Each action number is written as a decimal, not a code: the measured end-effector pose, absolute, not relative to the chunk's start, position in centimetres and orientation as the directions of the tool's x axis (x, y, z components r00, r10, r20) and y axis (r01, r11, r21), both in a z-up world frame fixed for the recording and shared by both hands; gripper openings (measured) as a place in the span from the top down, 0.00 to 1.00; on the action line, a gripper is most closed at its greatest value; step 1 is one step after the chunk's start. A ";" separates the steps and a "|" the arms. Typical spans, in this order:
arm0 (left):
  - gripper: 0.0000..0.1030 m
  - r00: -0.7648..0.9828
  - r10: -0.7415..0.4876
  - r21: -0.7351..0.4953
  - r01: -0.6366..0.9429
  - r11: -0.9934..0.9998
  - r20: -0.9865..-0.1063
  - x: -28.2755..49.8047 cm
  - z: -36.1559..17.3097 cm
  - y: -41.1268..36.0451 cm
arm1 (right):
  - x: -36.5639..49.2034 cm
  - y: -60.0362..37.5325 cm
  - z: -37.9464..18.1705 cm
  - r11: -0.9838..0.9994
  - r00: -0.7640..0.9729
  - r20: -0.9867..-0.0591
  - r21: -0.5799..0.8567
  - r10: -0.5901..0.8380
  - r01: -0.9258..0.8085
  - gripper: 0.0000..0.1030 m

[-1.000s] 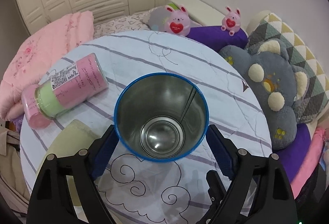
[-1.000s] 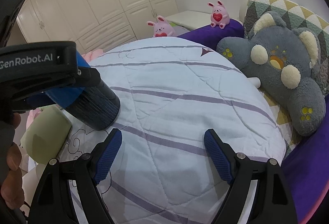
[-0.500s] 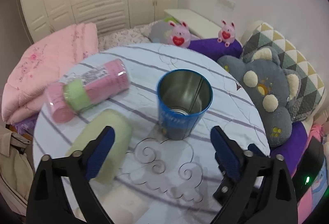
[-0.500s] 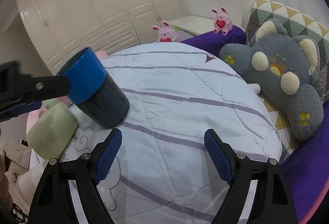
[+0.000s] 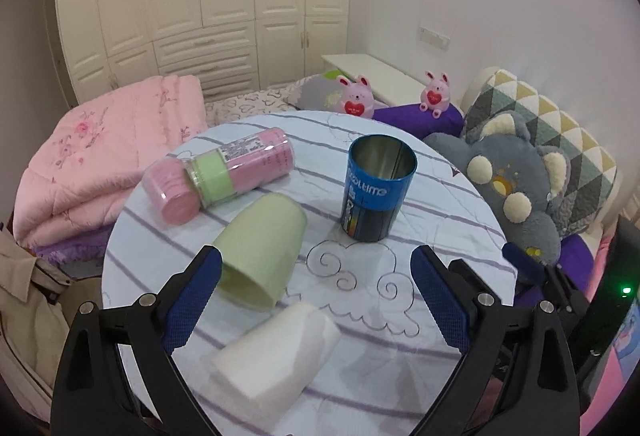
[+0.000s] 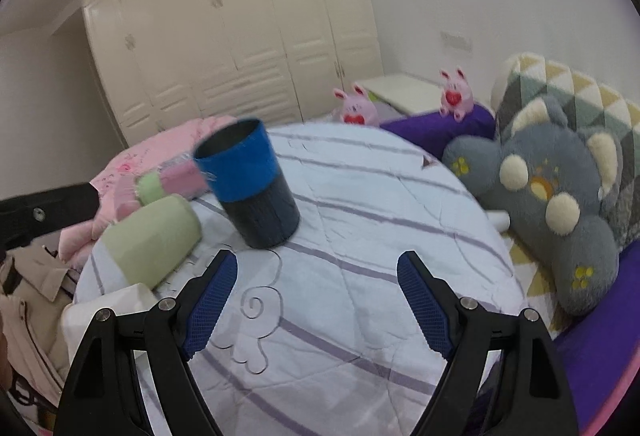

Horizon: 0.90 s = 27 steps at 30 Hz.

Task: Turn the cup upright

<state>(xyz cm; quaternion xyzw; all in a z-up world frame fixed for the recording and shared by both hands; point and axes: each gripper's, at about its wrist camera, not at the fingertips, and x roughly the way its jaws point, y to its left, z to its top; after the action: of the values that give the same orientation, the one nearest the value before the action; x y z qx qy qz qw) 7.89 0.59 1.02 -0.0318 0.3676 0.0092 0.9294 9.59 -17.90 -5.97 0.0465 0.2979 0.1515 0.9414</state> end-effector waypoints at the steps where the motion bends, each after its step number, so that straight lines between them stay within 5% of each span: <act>1: 0.06 0.734 -0.008 -0.057 -0.042 0.997 -0.680 7.5 1.0 0.7 | 9.4 -17.8 -5.7 0.950 0.781 -0.540 0.168 0.313 -0.265 0.19; 27: 0.00 0.850 -0.033 -0.084 -0.014 0.996 -0.525 0.1 3.6 4.3 | 2.1 -15.1 3.4 0.966 0.870 -0.421 0.105 0.257 -0.235 0.19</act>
<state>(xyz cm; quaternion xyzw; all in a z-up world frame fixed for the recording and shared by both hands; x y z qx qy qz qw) 0.06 4.33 3.57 -0.0423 0.2735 -0.0050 0.9609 2.06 -15.11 3.38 0.0254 0.2210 0.1272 0.9666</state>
